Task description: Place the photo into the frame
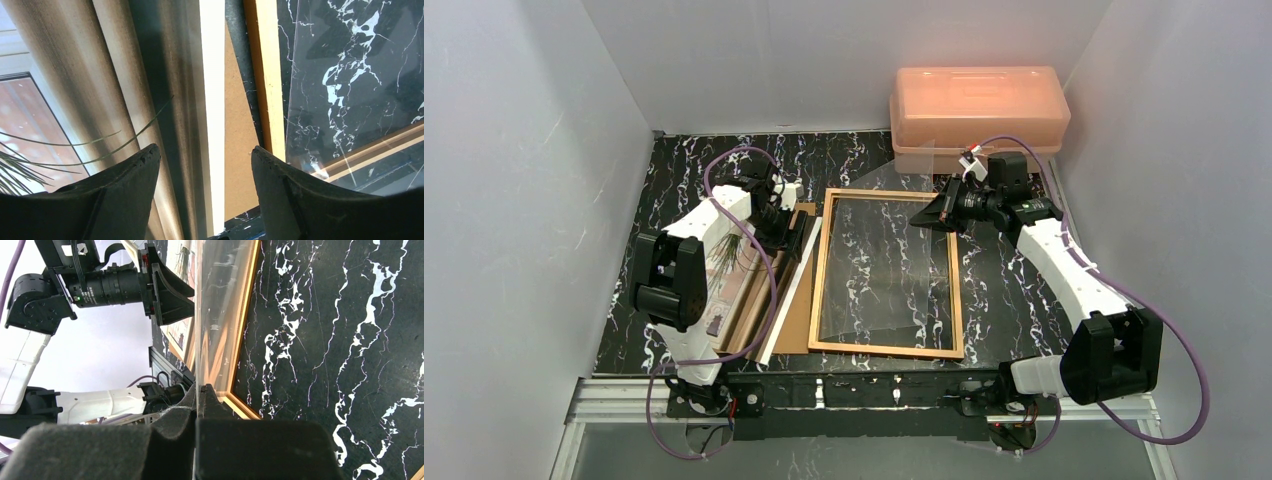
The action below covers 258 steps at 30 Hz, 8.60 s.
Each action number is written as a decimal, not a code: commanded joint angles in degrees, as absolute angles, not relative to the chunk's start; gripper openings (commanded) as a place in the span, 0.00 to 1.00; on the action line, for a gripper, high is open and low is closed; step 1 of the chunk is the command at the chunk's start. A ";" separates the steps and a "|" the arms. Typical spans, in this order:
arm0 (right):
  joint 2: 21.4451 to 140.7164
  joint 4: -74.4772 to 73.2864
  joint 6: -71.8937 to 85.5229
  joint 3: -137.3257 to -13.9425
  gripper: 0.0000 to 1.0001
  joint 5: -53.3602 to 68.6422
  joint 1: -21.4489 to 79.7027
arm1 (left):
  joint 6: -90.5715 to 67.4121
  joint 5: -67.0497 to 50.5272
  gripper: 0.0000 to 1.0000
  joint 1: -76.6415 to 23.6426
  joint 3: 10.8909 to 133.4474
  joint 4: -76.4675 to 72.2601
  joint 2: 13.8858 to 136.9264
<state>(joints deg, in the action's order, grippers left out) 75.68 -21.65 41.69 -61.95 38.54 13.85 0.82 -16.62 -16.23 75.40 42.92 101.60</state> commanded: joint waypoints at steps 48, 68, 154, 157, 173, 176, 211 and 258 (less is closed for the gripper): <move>78.88 -20.07 36.76 -57.73 0.01 37.71 13.81 | -0.45 -19.83 0.45 -20.14 73.04 40.15 103.63; 79.40 -19.42 35.55 -60.64 0.01 40.95 13.81 | -0.26 -19.26 0.23 -20.15 75.00 40.05 108.88; 86.63 -15.13 33.25 -59.04 0.01 44.10 13.47 | -0.26 -21.02 0.20 -20.20 76.88 41.49 109.00; 87.30 -15.93 32.60 -59.33 0.01 43.64 13.52 | -0.25 -21.19 0.20 -20.14 77.07 41.57 109.07; 91.52 -17.73 29.13 -61.56 0.49 40.03 13.46 | 1.38 -21.35 0.19 -20.14 77.23 41.79 109.42; 92.42 -20.20 26.91 -62.77 0.58 38.04 13.53 | 1.37 -21.41 0.19 -20.15 77.08 41.83 109.27; 99.22 -34.37 17.20 -69.02 0.82 17.83 15.35 | 1.02 -21.89 0.18 -20.13 76.34 41.57 109.16; 98.70 -35.64 20.37 -67.21 0.84 -1.97 26.20 | 1.33 -22.68 0.16 -18.16 78.56 44.58 105.28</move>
